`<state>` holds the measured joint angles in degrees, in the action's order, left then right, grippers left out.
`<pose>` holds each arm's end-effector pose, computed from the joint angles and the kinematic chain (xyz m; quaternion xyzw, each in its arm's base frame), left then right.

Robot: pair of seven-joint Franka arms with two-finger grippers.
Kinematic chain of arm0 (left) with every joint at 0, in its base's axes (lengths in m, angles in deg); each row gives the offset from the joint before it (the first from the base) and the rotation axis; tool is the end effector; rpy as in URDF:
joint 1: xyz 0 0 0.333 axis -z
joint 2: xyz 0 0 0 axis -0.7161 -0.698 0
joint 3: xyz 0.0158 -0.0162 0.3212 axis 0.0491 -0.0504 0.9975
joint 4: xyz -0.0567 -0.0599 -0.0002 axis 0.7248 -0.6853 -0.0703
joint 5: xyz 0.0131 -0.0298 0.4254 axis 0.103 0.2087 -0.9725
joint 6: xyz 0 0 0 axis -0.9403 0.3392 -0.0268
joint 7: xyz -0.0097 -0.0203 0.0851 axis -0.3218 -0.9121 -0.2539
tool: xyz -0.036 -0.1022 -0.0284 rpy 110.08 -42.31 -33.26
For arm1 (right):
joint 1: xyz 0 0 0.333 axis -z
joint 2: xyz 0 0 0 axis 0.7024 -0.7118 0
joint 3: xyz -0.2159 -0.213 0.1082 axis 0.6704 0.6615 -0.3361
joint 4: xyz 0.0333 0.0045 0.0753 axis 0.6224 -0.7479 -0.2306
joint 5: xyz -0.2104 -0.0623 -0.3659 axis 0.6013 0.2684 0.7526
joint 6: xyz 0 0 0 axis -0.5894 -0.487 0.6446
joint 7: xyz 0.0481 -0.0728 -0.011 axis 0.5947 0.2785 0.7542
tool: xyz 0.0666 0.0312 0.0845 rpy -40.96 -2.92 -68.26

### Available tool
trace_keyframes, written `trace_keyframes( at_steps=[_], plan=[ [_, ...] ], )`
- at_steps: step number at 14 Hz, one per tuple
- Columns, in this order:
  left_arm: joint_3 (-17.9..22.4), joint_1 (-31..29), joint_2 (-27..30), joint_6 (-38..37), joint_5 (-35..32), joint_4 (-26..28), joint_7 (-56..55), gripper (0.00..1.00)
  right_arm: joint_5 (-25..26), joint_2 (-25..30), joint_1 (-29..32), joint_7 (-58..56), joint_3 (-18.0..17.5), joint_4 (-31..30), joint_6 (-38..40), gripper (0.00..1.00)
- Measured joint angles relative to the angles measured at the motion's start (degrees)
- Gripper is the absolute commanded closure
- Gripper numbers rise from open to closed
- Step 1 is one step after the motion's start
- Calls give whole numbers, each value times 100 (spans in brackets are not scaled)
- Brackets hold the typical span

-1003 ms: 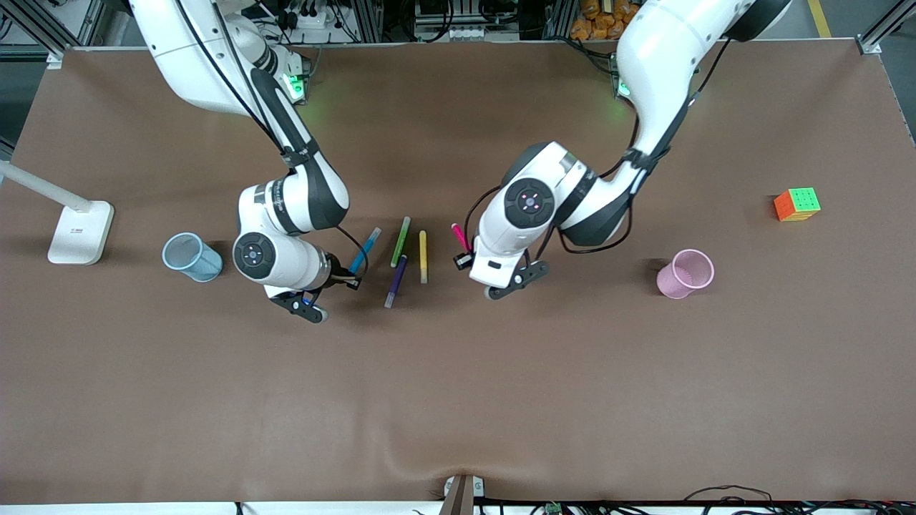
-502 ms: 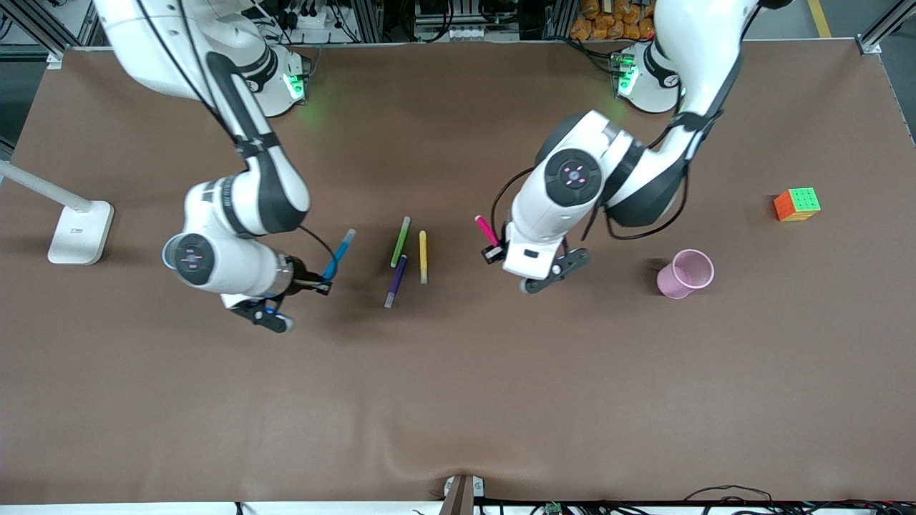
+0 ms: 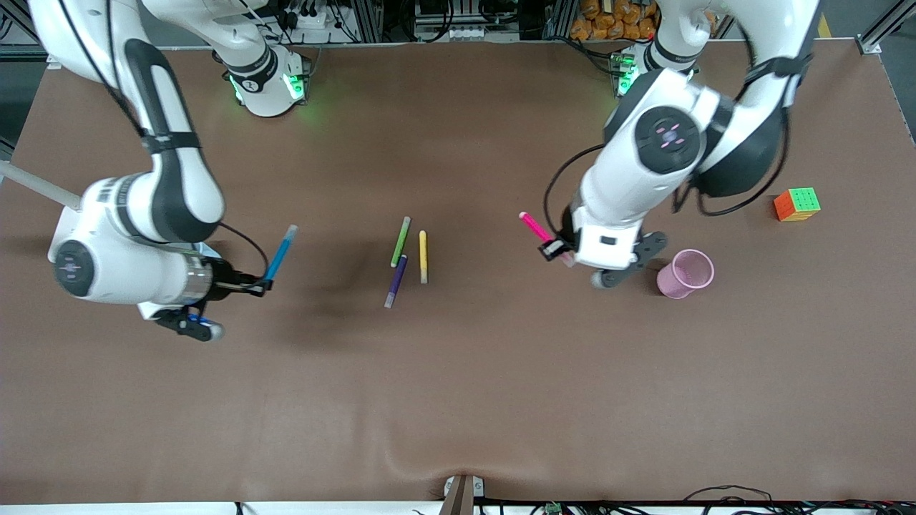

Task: Place pink and blue markers in matching cups
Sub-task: 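Carry the pink marker to the pink cup while the right gripper carries blue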

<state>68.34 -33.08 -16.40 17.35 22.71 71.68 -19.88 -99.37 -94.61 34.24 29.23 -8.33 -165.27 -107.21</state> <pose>0.6137 -0.3439 0.4805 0.9492 0.3109 -0.0212 0.0448 0.6737 0.0856 0.3402 -0.9774 0.1370 0.1212 0.1061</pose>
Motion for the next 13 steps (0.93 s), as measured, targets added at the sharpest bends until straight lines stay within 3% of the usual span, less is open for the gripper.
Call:
trace_keyframes(
  at_steps=[7, 13],
  plan=[
    [4, -223, 192, -35, -1298, 112, 63, 100, 59, 247, 1020, -2162, 20, 34, 146, 100],
    [19, -339, 181, -29, -2611, 456, 80, 100, 262, 417, 1269, -3092, 17, 28, -191, 100]
  ],
)
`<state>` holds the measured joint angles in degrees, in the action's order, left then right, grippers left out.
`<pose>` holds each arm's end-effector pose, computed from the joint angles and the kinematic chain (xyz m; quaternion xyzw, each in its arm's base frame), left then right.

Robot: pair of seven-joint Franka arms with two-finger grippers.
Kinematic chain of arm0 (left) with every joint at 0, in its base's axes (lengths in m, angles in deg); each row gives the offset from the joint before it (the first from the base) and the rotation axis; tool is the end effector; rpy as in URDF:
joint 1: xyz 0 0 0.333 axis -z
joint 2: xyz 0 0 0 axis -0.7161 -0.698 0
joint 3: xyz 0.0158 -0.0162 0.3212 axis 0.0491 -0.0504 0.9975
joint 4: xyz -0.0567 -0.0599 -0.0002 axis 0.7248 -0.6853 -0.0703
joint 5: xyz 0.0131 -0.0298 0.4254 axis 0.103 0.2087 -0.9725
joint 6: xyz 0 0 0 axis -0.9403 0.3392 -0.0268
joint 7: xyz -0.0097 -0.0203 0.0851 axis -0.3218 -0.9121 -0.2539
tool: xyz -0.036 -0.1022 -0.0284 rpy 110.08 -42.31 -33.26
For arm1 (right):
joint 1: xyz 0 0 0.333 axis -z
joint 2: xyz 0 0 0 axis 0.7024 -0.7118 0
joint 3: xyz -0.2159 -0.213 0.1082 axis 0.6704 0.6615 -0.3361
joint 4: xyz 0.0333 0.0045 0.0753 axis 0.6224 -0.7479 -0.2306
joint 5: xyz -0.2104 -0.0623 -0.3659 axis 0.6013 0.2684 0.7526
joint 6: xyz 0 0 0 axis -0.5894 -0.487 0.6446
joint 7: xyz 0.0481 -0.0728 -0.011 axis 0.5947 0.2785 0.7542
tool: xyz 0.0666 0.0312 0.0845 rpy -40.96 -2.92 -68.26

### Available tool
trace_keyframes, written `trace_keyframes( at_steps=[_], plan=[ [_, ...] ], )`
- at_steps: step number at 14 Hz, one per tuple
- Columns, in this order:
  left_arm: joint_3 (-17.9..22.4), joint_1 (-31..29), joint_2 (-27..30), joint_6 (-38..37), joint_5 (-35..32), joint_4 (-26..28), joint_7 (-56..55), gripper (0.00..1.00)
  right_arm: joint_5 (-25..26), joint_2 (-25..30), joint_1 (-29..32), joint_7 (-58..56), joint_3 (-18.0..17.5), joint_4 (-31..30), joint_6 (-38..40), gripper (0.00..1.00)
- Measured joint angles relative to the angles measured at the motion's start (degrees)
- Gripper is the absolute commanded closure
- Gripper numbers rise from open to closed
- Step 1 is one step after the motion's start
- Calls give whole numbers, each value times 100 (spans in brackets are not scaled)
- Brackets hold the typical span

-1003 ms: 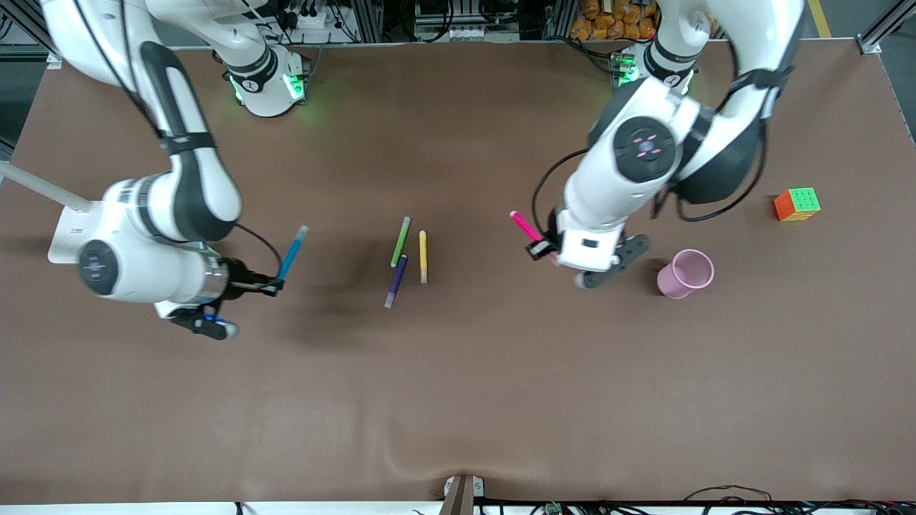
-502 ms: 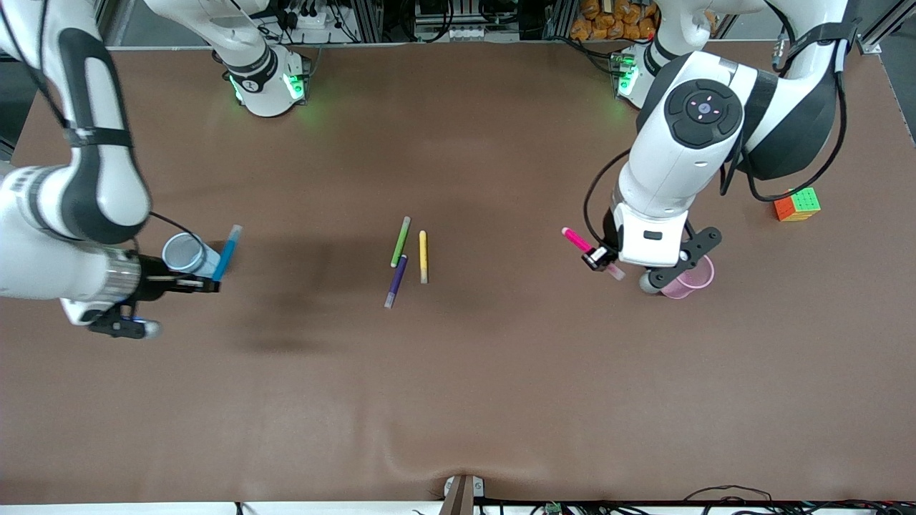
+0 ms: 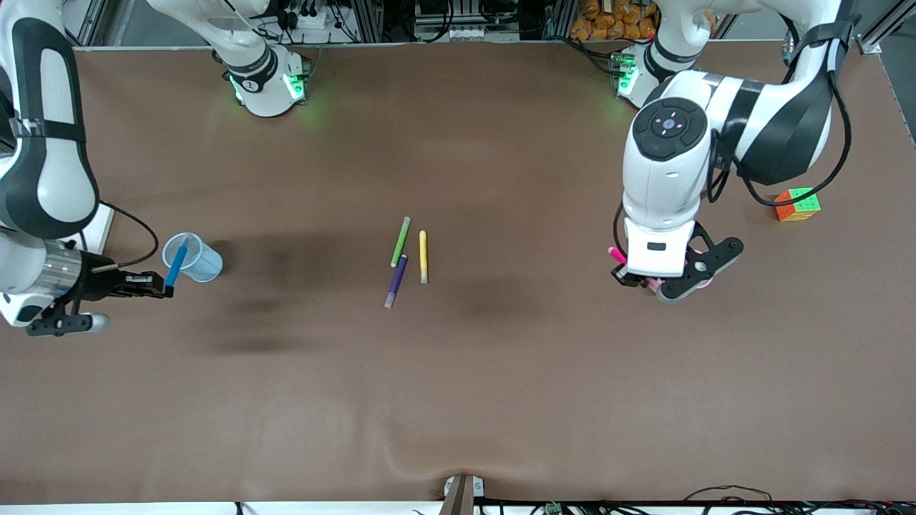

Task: Place pink and blue markers in matching cups
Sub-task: 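Carry the pink marker to the pink cup while the right gripper carries blue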

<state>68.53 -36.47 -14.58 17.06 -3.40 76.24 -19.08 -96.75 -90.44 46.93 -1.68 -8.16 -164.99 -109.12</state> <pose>0.6368 -0.2711 0.4655 -0.9475 -0.2657 -0.1275 0.1240 0.6775 -0.0714 0.3934 -0.9926 -0.0299 0.0237 0.1154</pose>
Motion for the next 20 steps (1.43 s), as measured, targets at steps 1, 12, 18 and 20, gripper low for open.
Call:
trace_keyframes(
  at_steps=[1, 12, 18, 20],
  plan=[
    [4, -82, 0, 0, -100, 18, 0, 100, 9, 60, 6, -85, 0, -15, -61, 100],
    [7, -784, 327, -256, -257, 528, -14, 100, 21, 1141, 304, -1792, -5, -1623, -1731, 100],
    [21, -1201, 319, -267, -505, 888, -61, 100, 17, 1633, 335, -2275, -6, -2703, -2840, 100],
    [20, -1228, 250, -264, -553, 998, -228, 100, 11, 1697, 336, -2353, -19, -3116, -3368, 100]
  ],
)
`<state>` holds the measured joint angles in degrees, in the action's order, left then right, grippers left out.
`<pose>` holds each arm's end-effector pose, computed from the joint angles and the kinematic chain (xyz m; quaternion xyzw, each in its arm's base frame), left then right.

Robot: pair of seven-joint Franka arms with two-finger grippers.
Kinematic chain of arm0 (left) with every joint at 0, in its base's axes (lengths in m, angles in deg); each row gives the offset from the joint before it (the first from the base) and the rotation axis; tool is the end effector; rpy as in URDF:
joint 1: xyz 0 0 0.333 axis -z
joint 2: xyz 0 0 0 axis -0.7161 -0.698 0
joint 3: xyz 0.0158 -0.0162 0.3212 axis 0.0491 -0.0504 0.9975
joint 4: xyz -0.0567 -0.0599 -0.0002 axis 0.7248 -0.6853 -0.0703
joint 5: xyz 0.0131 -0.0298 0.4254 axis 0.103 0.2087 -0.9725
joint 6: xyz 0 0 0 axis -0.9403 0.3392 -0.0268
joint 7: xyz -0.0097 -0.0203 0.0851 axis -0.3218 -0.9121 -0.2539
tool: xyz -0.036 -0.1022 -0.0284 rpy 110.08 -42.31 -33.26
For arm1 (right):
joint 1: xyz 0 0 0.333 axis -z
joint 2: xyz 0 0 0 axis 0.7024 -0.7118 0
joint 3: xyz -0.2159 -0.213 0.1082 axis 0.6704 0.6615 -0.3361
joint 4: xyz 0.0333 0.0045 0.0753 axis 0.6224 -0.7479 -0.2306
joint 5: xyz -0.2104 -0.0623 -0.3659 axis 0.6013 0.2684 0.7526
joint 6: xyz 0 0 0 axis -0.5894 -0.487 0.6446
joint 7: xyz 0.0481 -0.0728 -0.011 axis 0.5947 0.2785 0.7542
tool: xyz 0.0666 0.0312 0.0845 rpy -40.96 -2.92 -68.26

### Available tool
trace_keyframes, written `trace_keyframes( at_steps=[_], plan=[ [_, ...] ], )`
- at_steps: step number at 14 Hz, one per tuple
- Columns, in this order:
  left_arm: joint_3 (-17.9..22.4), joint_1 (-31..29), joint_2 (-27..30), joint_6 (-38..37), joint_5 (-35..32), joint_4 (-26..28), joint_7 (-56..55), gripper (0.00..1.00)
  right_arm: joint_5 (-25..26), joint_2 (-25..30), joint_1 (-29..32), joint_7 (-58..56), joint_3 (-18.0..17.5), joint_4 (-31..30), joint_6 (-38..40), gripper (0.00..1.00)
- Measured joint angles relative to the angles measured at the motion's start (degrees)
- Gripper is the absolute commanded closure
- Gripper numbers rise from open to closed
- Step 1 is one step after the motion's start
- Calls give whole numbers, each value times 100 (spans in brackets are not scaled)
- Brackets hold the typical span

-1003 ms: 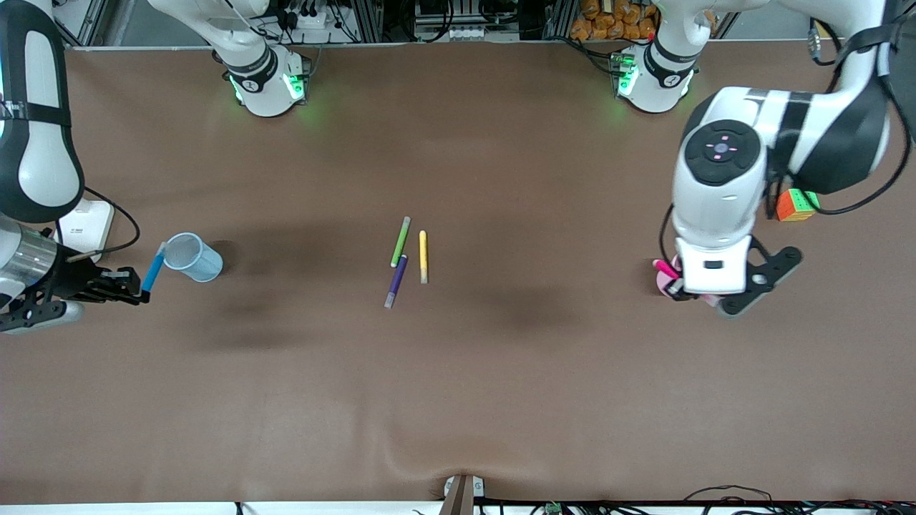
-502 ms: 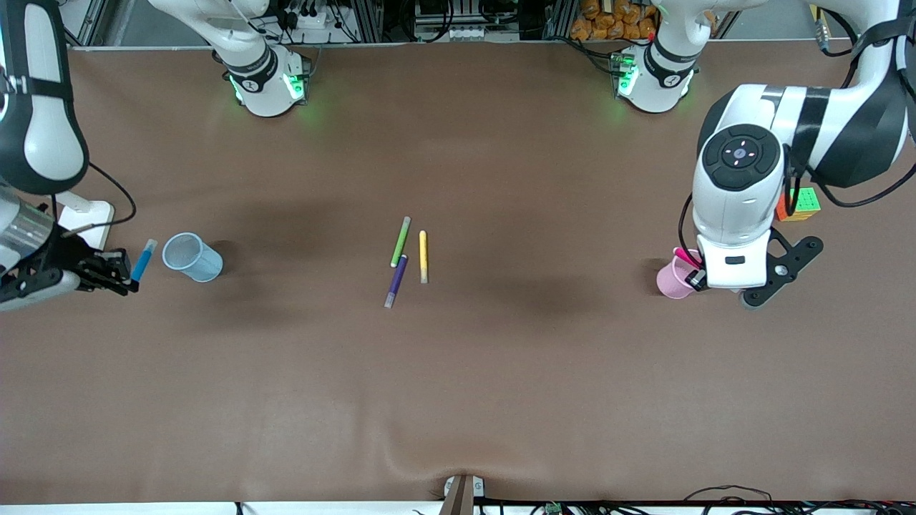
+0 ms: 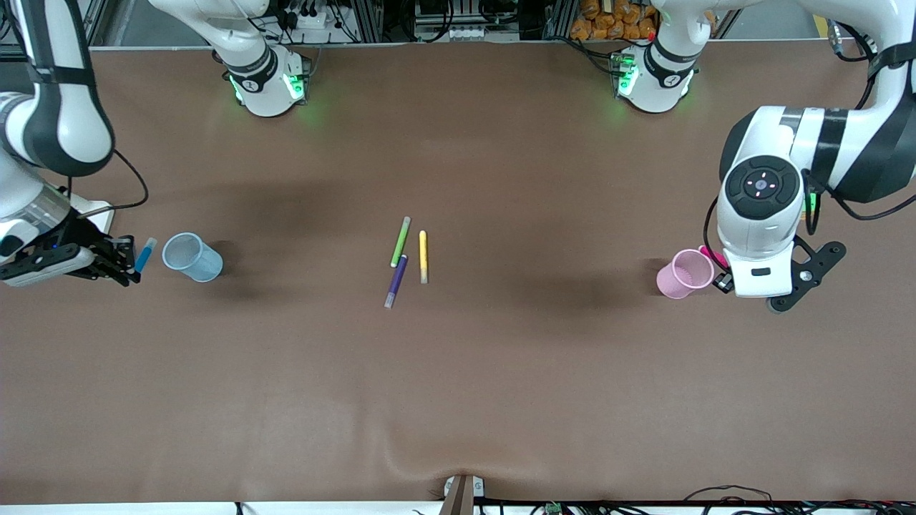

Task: Place pink and blue markers in matching cups
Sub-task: 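Carry the pink marker to the pink cup while the right gripper carries blue, then drop the pink marker into the pink cup while the right gripper drops blue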

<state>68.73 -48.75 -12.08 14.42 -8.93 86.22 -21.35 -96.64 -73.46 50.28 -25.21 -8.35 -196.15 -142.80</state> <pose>0.6426 -0.1172 0.4073 -0.9044 -0.3503 -0.0860 0.2278 0.5792 -0.1175 0.3670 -0.9762 -0.1566 -0.1468 0.0298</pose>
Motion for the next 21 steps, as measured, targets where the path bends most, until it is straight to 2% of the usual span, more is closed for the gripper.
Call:
trace_keyframes(
  at_steps=[3, 7, 14, 21],
  plan=[
    [-17, 7, -259, 7, -391, 131, -569, 100, -60, 48, 0, -23, -33, -389, -583, 100],
    [-19, 8, -723, 16, -980, 204, -1291, 100, -541, 57, -35, -111, -117, -646, -888, 100],
    [-20, 9, -918, 8, -1051, 343, -1782, 100, -939, 58, -44, -354, -133, -1004, -1264, 100],
    [-14, -27, -918, 6, -1052, 506, -2126, 100, -997, 57, -44, -475, -135, -1351, -1685, 100]
  ],
)
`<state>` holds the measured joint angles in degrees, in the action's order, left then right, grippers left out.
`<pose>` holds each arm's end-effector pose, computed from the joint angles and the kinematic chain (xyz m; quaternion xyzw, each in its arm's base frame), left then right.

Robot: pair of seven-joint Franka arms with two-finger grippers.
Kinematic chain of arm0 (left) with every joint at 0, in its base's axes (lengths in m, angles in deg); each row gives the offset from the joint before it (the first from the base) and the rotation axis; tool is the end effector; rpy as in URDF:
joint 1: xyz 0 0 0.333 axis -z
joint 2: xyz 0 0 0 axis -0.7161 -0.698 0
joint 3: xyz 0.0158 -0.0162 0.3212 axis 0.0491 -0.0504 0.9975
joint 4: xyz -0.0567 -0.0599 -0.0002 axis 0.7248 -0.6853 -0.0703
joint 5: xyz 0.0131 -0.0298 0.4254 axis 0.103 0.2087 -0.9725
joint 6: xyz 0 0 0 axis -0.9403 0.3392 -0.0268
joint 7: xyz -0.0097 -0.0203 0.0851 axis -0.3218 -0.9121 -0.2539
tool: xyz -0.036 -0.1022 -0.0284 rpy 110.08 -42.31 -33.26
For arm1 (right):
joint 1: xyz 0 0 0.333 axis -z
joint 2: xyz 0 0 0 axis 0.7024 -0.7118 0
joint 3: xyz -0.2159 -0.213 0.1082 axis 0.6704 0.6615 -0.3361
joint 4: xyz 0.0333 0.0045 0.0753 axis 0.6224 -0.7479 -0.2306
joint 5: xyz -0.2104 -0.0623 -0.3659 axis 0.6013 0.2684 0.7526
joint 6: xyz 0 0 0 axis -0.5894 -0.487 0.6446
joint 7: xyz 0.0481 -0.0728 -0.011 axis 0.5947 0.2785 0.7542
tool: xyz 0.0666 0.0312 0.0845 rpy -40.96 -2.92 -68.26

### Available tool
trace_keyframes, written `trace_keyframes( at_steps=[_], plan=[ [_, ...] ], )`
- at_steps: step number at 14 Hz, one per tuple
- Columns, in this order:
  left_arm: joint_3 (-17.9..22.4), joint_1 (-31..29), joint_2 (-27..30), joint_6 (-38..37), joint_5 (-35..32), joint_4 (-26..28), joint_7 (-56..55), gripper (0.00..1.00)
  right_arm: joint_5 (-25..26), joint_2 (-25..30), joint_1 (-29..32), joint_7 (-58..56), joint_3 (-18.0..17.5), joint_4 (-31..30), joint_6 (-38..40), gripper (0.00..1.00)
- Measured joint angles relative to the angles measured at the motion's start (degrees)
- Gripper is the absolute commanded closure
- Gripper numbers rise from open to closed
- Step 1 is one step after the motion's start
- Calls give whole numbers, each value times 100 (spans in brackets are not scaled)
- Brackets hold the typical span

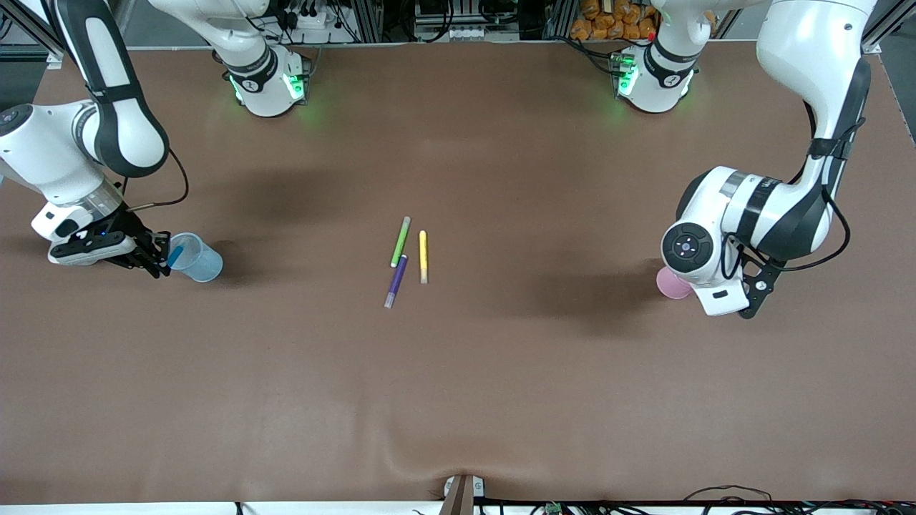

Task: Place pink and blue markers in matching cups
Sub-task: 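Drop the pink marker into the pink cup while the right gripper drops blue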

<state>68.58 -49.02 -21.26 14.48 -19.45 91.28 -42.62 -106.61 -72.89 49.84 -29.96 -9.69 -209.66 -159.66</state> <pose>0.6290 -0.1024 0.2732 -0.8383 -0.4341 -0.0981 0.3151 0.5265 -0.1082 0.2933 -0.9761 -0.1152 -0.1827 0.0258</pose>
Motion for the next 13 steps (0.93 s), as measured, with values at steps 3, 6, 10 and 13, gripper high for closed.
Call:
trace_keyframes(
  at_steps=[3, 6, 10, 13],
  plan=[
    [0, -4, 0, 0, 0, -6, -17, 74, -24, -1, 0, -26, 0, -44, -1, 63],
    [0, -3, 0, 4, -1, -9, -17, 0, -31, -11, 0, -30, 0, -52, -1, 0],
    [-2, -5, 3, 8, -6, -103, 45, 0, -44, -22, 0, -30, 0, -44, -1, 0],
    [-15, -6, 51, 9, 262, -391, 492, 0, -60, -21, 2, -28, 3, 118, 193, 0]
  ],
)
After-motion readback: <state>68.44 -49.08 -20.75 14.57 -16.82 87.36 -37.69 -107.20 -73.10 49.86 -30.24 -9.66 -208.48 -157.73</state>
